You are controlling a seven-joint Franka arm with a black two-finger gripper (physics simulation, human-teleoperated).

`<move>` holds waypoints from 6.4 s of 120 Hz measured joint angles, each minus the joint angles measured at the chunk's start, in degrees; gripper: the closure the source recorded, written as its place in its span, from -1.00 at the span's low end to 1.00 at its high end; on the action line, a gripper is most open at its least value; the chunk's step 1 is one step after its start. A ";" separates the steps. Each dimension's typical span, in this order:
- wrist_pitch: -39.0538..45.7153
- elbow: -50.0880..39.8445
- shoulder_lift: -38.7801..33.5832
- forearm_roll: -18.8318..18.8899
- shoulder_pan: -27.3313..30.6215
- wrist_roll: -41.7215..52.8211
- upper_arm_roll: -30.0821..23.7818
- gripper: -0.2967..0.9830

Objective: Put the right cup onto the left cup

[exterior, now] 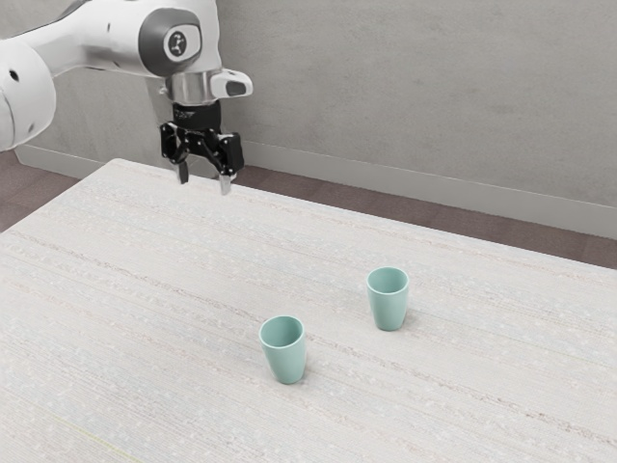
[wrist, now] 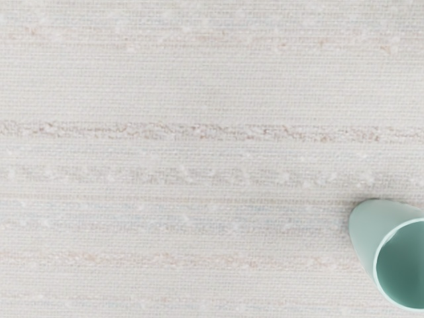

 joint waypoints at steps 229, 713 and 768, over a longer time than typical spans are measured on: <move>16.91 24.35 36.00 0.01 -9.79 -6.48 -8.61 -0.54; 33.41 -39.00 -12.63 0.56 -5.32 -20.06 -8.73 0.53; 28.12 -28.62 -12.56 1.28 -5.00 -20.22 -8.66 -0.40</move>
